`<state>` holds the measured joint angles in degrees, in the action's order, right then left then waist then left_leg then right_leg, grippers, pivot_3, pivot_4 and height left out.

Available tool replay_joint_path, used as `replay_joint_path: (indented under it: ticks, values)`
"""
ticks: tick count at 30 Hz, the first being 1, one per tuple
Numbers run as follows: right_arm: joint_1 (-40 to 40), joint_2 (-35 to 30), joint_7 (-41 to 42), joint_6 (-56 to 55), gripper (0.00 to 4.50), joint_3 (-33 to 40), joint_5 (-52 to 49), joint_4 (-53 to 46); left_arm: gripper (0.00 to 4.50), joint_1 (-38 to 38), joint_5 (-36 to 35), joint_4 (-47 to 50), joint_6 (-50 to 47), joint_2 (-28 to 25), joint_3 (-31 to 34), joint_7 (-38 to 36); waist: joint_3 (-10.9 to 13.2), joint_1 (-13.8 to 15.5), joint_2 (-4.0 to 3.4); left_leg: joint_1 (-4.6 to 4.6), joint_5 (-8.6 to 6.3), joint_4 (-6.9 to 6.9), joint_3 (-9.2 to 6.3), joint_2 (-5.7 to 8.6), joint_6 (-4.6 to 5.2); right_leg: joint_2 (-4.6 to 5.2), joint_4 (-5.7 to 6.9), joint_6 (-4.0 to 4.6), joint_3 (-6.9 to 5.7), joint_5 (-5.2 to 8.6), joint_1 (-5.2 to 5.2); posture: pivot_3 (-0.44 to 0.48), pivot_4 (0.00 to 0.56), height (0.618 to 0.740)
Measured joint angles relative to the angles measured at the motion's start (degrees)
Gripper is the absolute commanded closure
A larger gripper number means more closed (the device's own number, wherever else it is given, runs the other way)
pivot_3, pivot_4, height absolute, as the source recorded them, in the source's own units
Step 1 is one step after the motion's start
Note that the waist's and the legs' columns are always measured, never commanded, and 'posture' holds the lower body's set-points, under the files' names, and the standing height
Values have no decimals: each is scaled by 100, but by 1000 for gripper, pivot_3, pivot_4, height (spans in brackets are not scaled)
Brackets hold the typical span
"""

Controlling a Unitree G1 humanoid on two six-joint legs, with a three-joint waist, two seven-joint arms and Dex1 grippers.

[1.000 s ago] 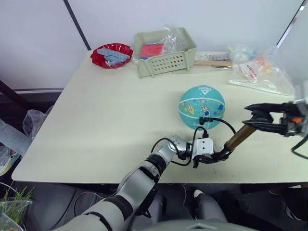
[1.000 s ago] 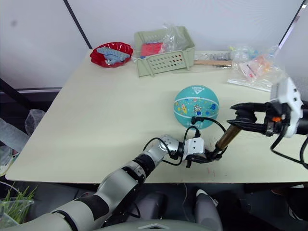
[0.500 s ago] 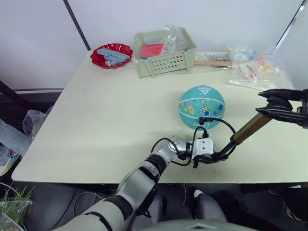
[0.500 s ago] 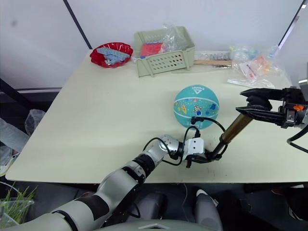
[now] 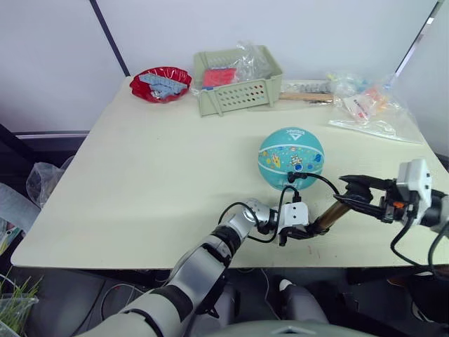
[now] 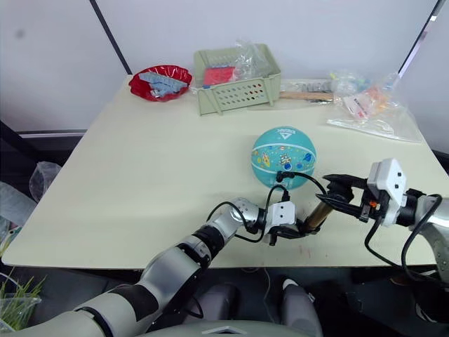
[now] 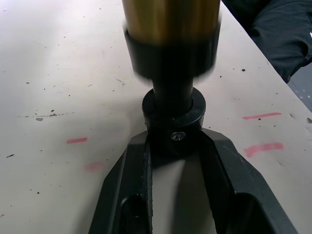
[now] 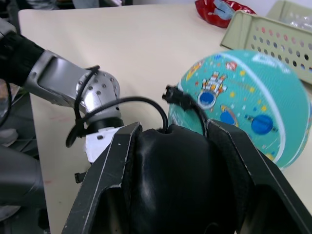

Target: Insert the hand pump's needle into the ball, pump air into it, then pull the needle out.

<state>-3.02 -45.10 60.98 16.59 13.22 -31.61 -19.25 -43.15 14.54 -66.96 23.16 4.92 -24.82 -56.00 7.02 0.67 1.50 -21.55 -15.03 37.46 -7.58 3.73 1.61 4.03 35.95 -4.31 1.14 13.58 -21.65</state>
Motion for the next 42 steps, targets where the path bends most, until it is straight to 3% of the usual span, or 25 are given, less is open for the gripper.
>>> replay_joint_path:
  ticks: [9, 14, 28, 35, 42]
  values:
    - [61, 143, -92, 48, 2868, 54, -96, 7, 3520, 8, -10, 33, 8, 3, 3, -25, 7, 2, -24, -6, 0, 0, 0, 2, 0, 1, 0, 1, 0, 0, -3, 0, 150, 740]
    - [486, -209, -96, 804, 2868, 582, -984, -114, 3520, -45, -22, 63, 27, 16, 7, -81, 52, 9, -85, -19, 0, 0, 0, 6, 1, 5, 0, 3, 1, -1, -12, 0, 150, 740]
    - [1565, -893, -781, 2219, 2868, 1649, -2974, -376, 3520, -44, -23, 67, 88, 23, 6, -114, 80, 17, -96, -30, 0, -1, -1, 6, 1, 10, -1, 3, -1, -1, -20, 0, 150, 740]
    - [1021, -631, -746, 1851, 2868, 1716, -2708, -676, 3520, -24, -16, 65, 89, 21, 2, -102, 70, 14, -81, -20, -1, -4, 0, 7, 2, 9, -1, 3, 0, -1, -12, 0, 150, 740]
    - [386, 52, -641, 969, 2868, 1059, -1771, -722, 3520, 24, -12, 42, 82, -44, 1, -48, 13, -11, -30, -4, -1, -5, -3, -5, 1, -5, 0, 1, -4, 1, -3, 0, 150, 740]
